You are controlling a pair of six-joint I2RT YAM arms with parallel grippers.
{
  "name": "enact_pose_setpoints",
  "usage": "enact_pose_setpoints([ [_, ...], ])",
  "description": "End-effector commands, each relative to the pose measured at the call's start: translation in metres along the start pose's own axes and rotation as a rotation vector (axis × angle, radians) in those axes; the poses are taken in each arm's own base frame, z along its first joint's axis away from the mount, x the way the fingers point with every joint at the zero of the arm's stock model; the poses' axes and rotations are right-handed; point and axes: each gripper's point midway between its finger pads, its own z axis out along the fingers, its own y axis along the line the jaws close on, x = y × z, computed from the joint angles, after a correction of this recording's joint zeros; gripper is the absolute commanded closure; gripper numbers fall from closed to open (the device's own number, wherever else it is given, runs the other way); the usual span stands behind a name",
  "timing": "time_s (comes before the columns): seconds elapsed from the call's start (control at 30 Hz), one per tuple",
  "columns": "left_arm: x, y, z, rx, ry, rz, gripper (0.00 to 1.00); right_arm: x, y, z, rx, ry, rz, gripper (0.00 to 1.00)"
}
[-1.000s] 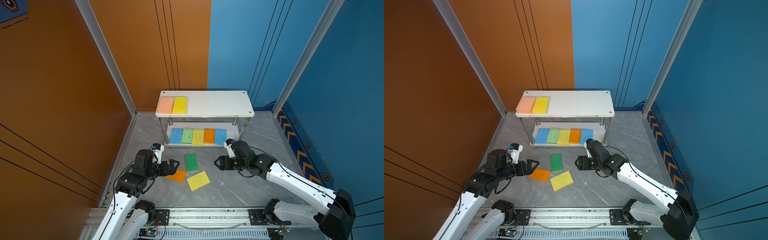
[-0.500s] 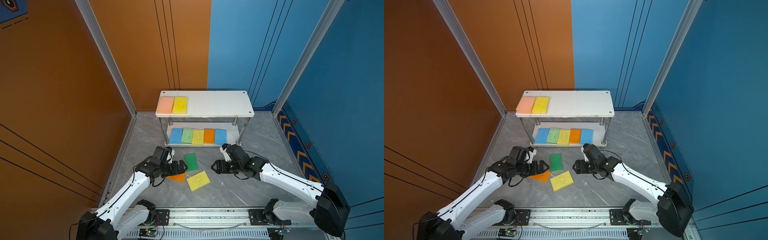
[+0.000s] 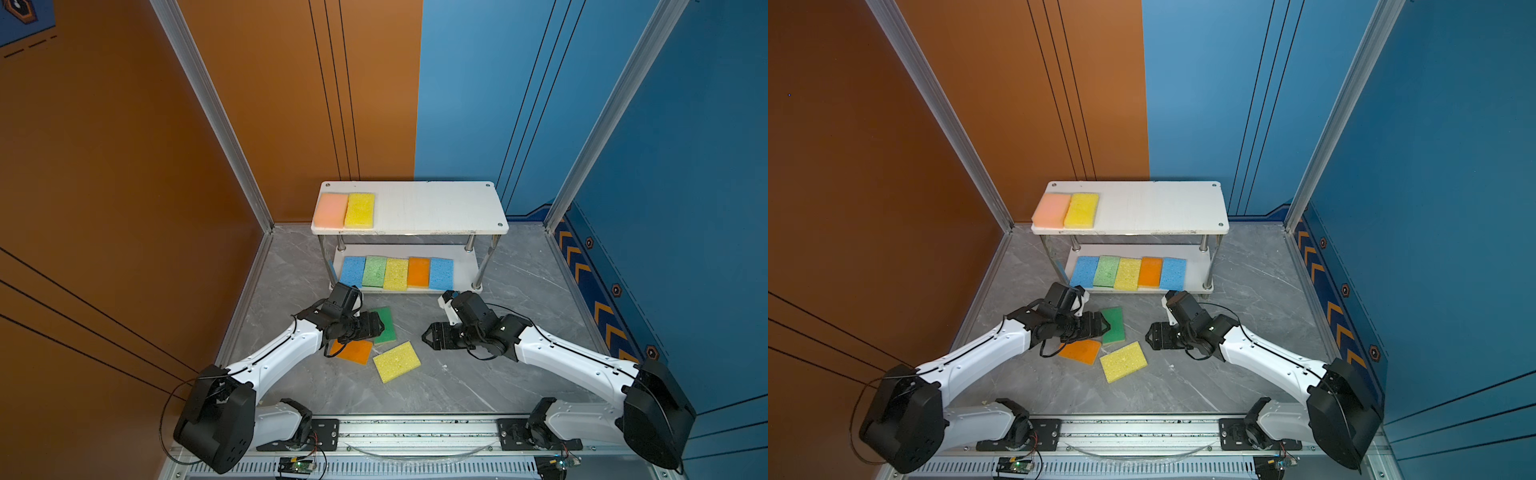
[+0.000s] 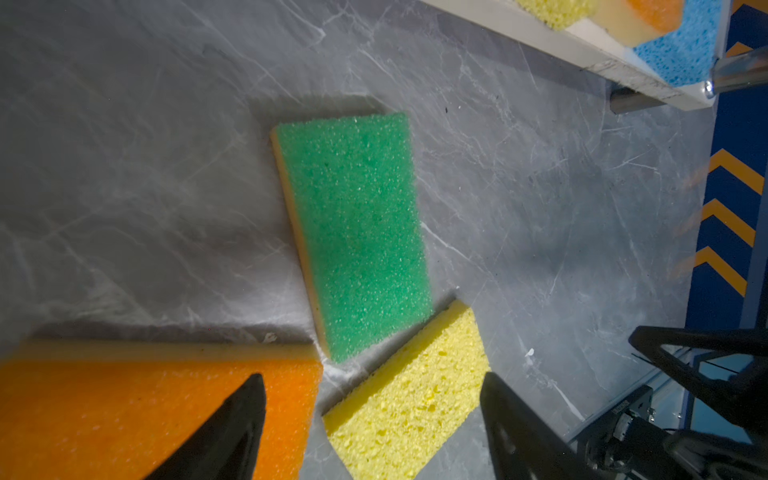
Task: Place and organize the cleaning sponges onto the shelf
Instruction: 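Lower both grippers toward the green sponge on the table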
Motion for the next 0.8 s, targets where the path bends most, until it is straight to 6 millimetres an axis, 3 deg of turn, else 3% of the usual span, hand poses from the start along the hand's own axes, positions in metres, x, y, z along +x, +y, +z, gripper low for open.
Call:
enact_pose_setpoints([
  [0.0, -0.013, -0.005, 0.004, -0.014, -0.023, 0.04, 0.2, 0.001, -0.002, -0.006, -0.013, -0.016, -0.011, 0.25],
  [0.43, -0.019, -0.001, 0.041, -0.054, 0.069, 0.068, 0.35, 0.001, -0.012, -0.012, -0.001, -0.032, 0.024, 0.25],
  [0.77, -0.015, 0.007, 0.056, -0.059, 0.101, 0.06, 0.42, -0.001, -0.01, -0.014, -0.001, -0.033, 0.037, 0.25],
])
